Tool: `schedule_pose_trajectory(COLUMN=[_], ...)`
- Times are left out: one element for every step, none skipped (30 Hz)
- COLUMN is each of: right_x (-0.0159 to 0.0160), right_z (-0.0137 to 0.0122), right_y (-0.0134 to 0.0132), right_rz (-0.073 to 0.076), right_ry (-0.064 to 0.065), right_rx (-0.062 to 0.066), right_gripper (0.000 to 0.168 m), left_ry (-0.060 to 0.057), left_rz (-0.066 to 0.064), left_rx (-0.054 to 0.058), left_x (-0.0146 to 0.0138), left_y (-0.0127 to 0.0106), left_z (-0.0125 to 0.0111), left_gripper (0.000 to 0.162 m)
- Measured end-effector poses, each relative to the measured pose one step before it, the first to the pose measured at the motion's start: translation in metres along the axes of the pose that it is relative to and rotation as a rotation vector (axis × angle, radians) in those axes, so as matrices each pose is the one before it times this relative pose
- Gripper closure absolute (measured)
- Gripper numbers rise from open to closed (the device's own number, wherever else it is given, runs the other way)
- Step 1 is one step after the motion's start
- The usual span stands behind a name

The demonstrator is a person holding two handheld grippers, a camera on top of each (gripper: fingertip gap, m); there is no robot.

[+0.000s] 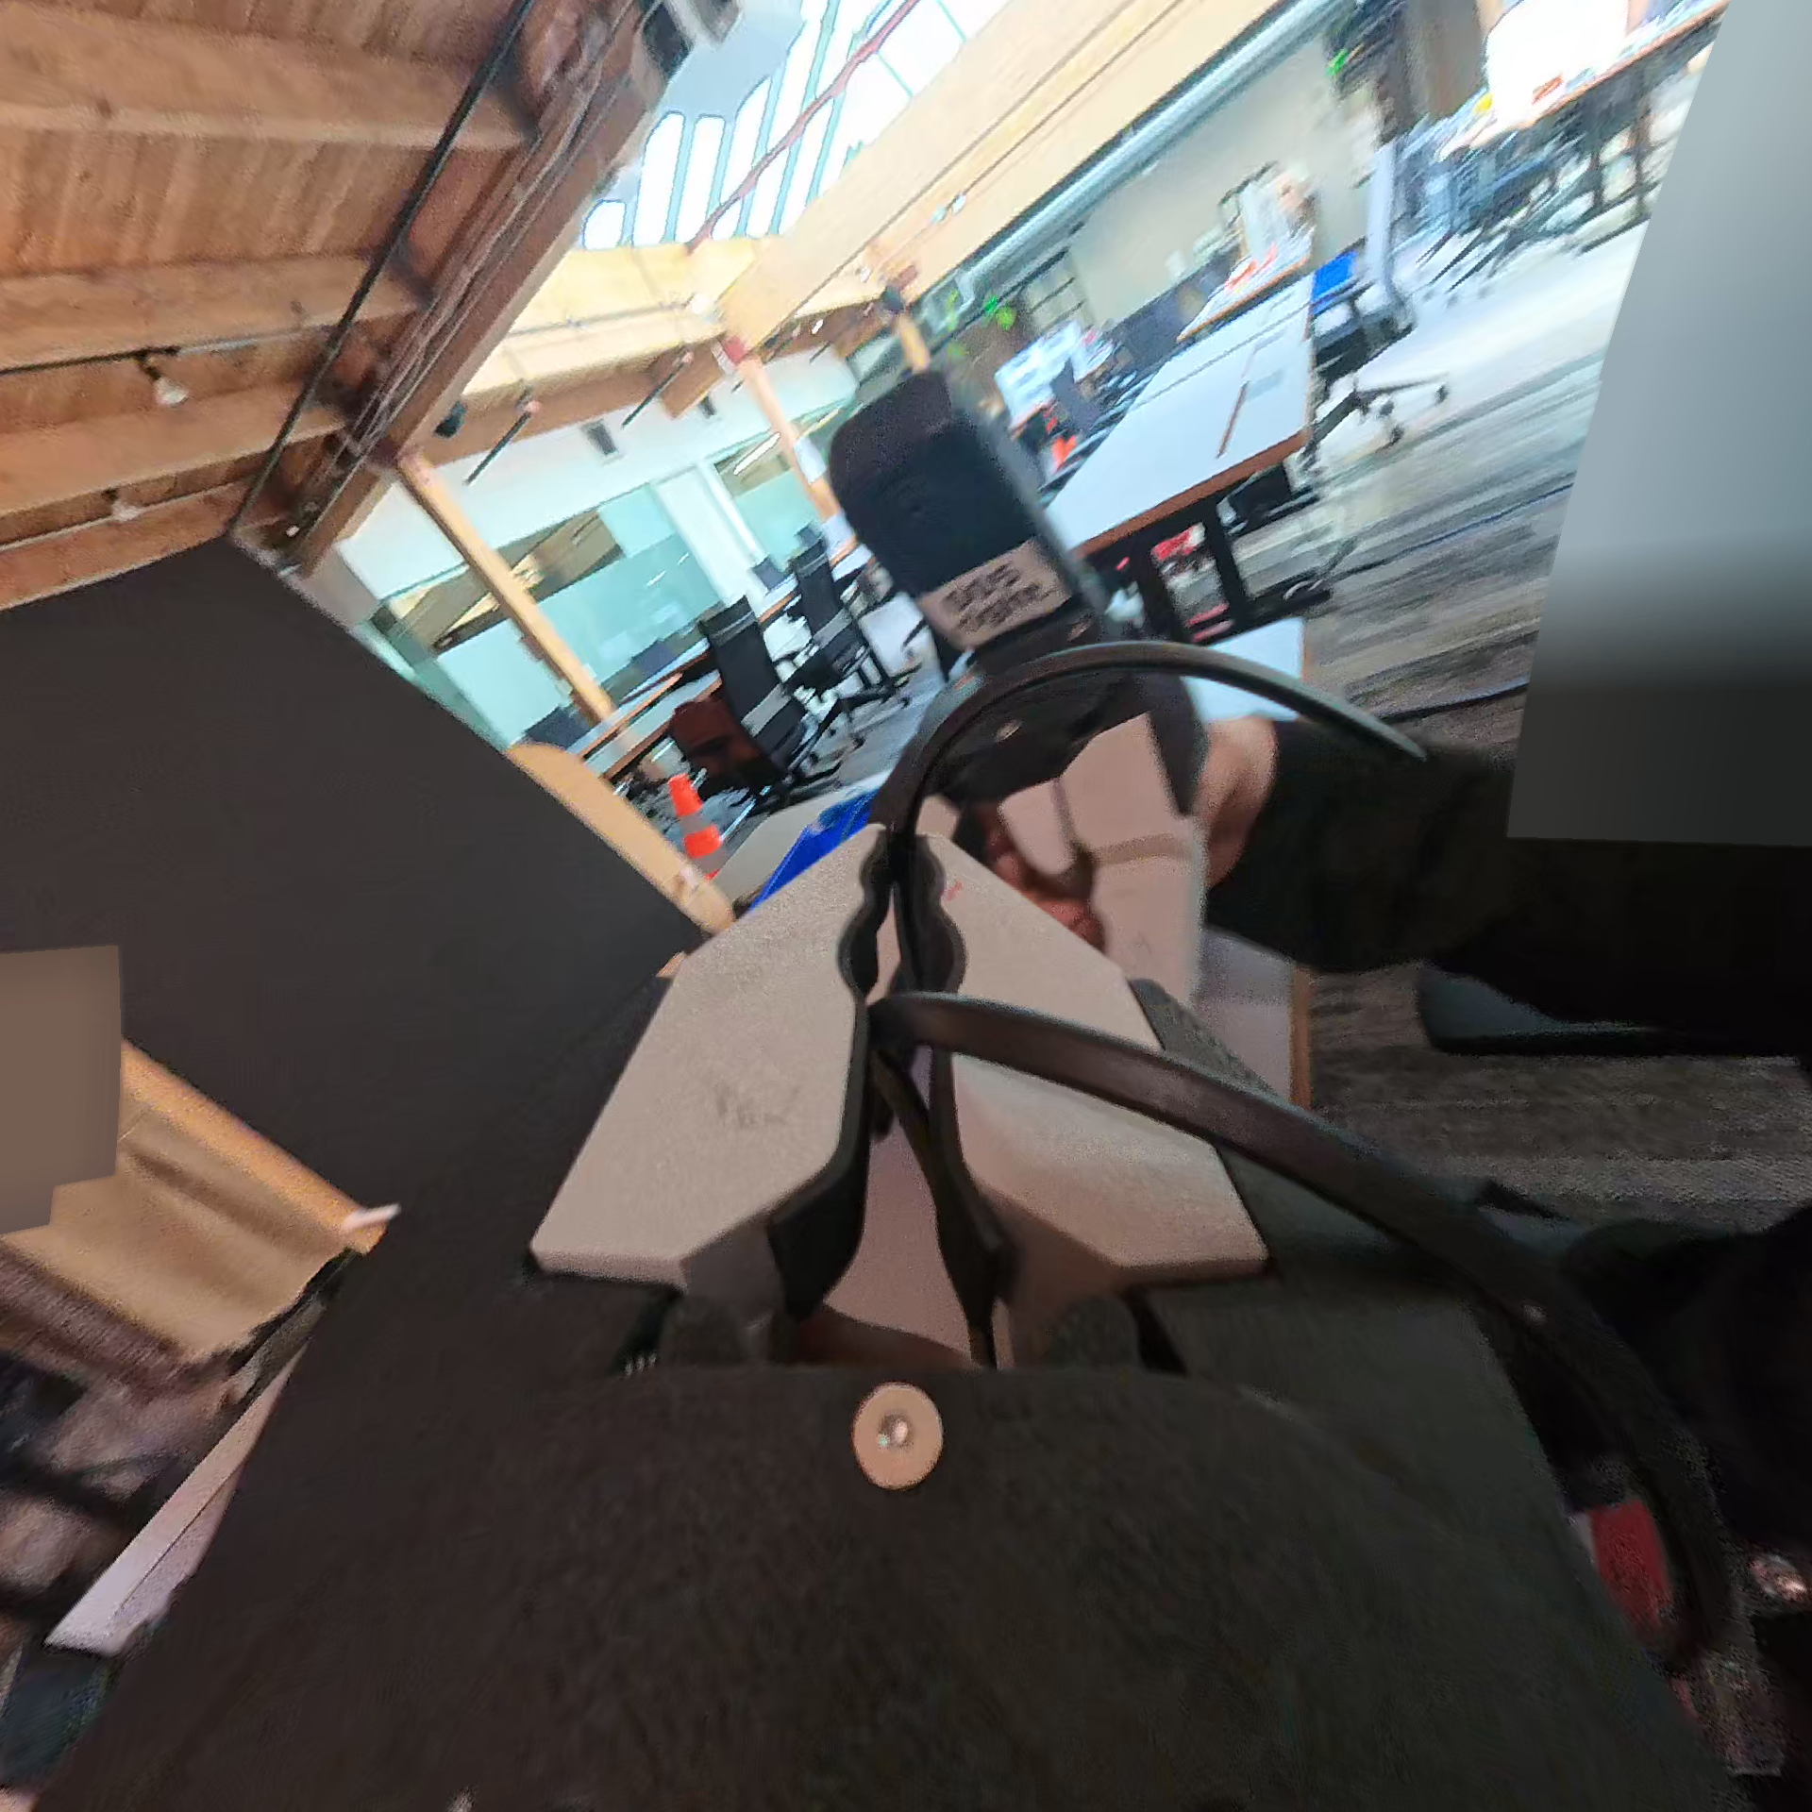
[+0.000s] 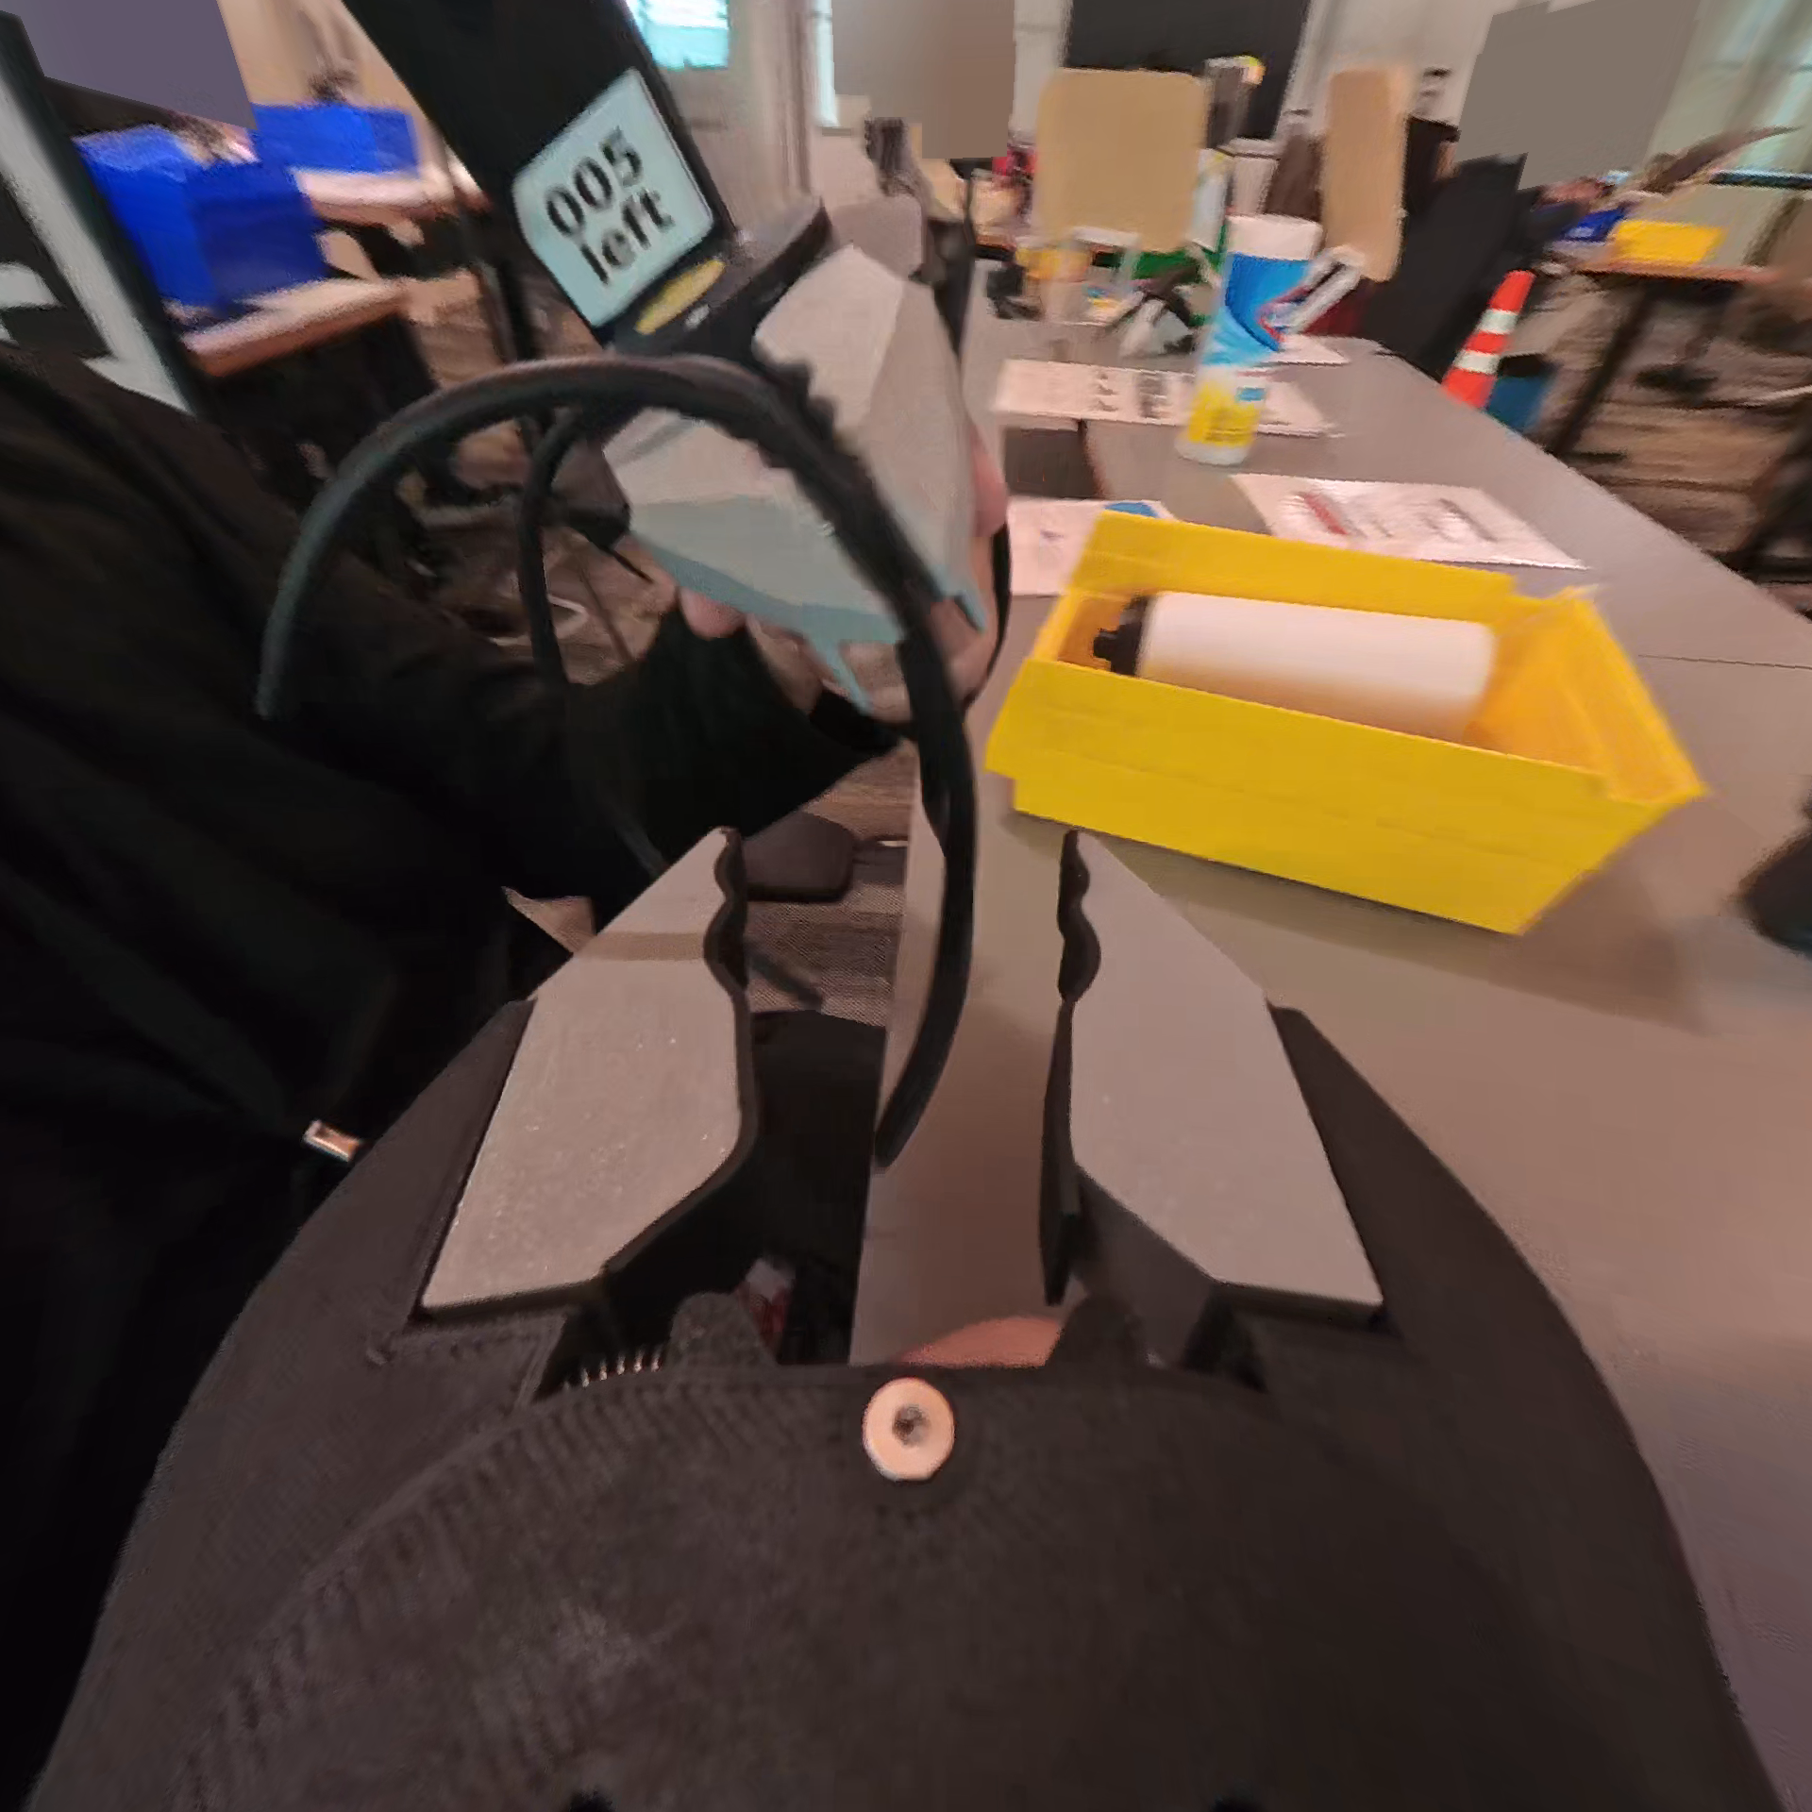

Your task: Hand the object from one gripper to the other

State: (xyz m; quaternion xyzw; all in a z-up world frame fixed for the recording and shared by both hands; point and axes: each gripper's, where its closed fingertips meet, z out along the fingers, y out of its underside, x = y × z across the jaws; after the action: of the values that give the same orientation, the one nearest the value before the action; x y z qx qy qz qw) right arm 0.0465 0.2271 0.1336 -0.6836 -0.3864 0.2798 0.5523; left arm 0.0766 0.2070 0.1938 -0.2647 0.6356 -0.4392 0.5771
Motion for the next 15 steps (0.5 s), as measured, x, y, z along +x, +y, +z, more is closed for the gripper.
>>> schedule_pose_trajectory(right_x=[0.00061, 0.00375, 0.00313, -0.00011, -0.00320, -0.00405, -0.00251, 0.00170, 0.00376, 0.00210, 0.00088, 0.00191, 0.00179, 0.00166, 0.00256], right_z=[0.00621, 0.00624, 0.00616, 0.00571, 0.00484, 0.00350, 0.00153, -0.00094, -0.00294, -0.00386, -0.00382, -0.00325, -0.00277, -0.00264, -0.00290], right_y=[-0.00195, 0.00014, 0.00272, 0.00223, 0.00040, 0.00037, 0.00161, 0.00056, -0.00232, -0.00398, -0.00364, -0.00265, -0.00144, -0.00096, -0.00126], right_rz=[0.0183, 0.0201, 0.0199, 0.0156, 0.0096, 0.0008, -0.0066, -0.0021, 0.0053, 0.0085, 0.0102, 0.0111, 0.0090, 0.0050, 0.0010], right_ry=[-0.0327, -0.0122, -0.0136, -0.0255, -0.0343, -0.0321, -0.0172, 0.0124, 0.0284, 0.0174, 0.0102, 0.0168, 0.0168, 0.0180, 0.0247], right_rx=[0.0196, 0.0092, -0.0073, -0.0063, 0.0042, 0.0028, -0.0086, -0.0086, 0.0067, 0.0190, 0.0204, 0.0150, 0.0086, 0.0057, 0.0060], right_gripper=[0.109, 0.111, 0.113, 0.116, 0.120, 0.134, 0.159, 0.164, 0.165, 0.165, 0.165, 0.165, 0.166, 0.166, 0.165], left_ry=[0.0309, 0.0308, 0.0211, 0.0107, -0.0016, -0.0041, -0.0050, -0.0156, -0.0173, -0.0068, 0.0034, -0.0024, -0.0128, -0.0121, -0.0097], left_rz=[-0.0100, -0.0146, -0.0219, -0.0224, -0.0183, -0.0128, -0.0059, -0.0034, -0.0098, -0.0181, -0.0186, -0.0120, -0.0036, 0.0056, 0.0075], left_rx=[0.0322, 0.0231, 0.0083, -0.0088, -0.0134, -0.0097, -0.0083, -0.0002, 0.0127, 0.0174, 0.0099, 0.0012, -0.0061, -0.0115, -0.0054], left_x=[0.00538, 0.00508, 0.00291, 0.00078, -0.00156, -0.00194, -0.00225, -0.00403, -0.00451, -0.00341, -0.00182, -0.00245, -0.00351, -0.00290, -0.00201], left_y=[-0.00264, -0.00180, -0.00025, 0.00194, 0.00284, 0.00270, 0.00296, 0.00182, -0.00031, -0.00180, -0.00143, -0.00054, 0.00084, 0.00218, 0.00159], left_z=[-0.00095, -0.00055, 0.00030, 0.00063, 0.00078, 0.00035, -0.00037, -0.00099, -0.00179, -0.00206, -0.00199, -0.00142, -0.00057, -0.00011, 0.00027], left_gripper=[0.161, 0.161, 0.161, 0.161, 0.161, 0.161, 0.161, 0.161, 0.162, 0.162, 0.162, 0.162, 0.161, 0.161, 0.161])
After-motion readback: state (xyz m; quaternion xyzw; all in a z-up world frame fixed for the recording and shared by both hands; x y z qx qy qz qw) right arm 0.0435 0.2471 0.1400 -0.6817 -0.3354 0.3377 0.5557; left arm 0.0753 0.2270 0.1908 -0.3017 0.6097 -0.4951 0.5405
